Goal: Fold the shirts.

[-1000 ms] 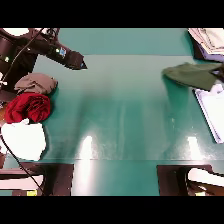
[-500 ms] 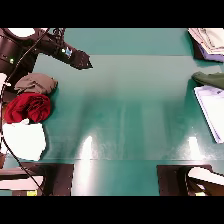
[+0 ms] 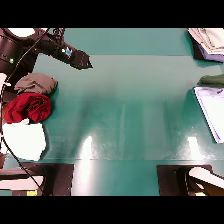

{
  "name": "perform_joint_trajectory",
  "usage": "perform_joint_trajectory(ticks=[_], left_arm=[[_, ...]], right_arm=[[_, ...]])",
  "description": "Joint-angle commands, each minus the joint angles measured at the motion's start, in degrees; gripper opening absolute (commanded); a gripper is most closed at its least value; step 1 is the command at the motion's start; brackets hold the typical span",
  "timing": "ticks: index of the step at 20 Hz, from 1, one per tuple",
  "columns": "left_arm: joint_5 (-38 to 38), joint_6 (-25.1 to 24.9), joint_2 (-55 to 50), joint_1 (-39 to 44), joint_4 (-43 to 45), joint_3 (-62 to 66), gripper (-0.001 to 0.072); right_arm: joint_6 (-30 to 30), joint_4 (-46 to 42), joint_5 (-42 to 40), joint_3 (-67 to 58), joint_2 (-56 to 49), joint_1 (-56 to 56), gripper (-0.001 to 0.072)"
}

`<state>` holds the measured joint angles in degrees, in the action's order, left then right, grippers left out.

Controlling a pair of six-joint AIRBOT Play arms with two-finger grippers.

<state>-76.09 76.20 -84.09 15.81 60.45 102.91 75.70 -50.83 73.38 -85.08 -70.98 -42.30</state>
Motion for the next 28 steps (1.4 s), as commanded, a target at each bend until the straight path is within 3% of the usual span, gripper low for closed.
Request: perform_joint_trajectory(ticks=[1,5,6,7,8,9,13,16,18,22,23,28], left_arm=[[-0.35,-0.15,0.04,0.04,0.02,0.00,0.0026],[-0.61,-0.22,0.04,0.04,0.04,0.00,0.0026],[-0.63,-0.24,0.04,0.04,0.04,0.00,0.0026],[-0.66,-0.24,0.04,0.04,0.04,0.00,0.0026],[-0.61,-0.24,0.04,0.04,0.07,0.00,0.0026],[-0.61,-0.24,0.04,0.04,0.07,0.00,0.0026],[-0.57,-0.20,0.04,0.04,0.07,0.00,0.0026],[-0.17,-0.15,0.04,0.04,0.04,0.00,0.0027],[-1.14,-0.09,0.04,0.04,-0.02,0.00,0.0026],[-2.29,0.02,0.04,0.02,-0.04,0.00,0.0026],[-2.25,0.00,0.04,0.02,-0.04,0.00,0.0027],[-2.29,0.00,0.04,0.04,-0.04,0.02,0.0026]], right_arm=[[0.68,-8.04,8.22,-0.17,0.63,-2.12,0.0019],[5.01,-23.54,13.88,-0.17,0.66,-2.80,0.0026],[6.16,-27.32,14.88,-0.17,0.66,-2.80,0.0132],[6.36,-29.35,15.61,-0.15,0.66,-2.80,0.0377],[6.36,-30.49,15.87,-0.17,0.66,-2.80,0.0574],[6.32,-30.42,16.46,-0.17,0.66,-2.95,0.0602],[6.43,-29.62,17.55,-0.17,0.66,-2.38,0.0591],[7.45,-22.34,18.56,-0.17,0.66,1.75,0.0578],[7.43,-14.82,19.45,-0.17,0.66,6.62,0.0475],[7.15,-10.64,19.54,-0.17,0.66,20.31,0.0065],[6.69,-10.67,19.34,-0.17,0.66,23.78,0.0020],[6.05,-10.78,15.10,-0.17,0.63,36.22,0.0020]])
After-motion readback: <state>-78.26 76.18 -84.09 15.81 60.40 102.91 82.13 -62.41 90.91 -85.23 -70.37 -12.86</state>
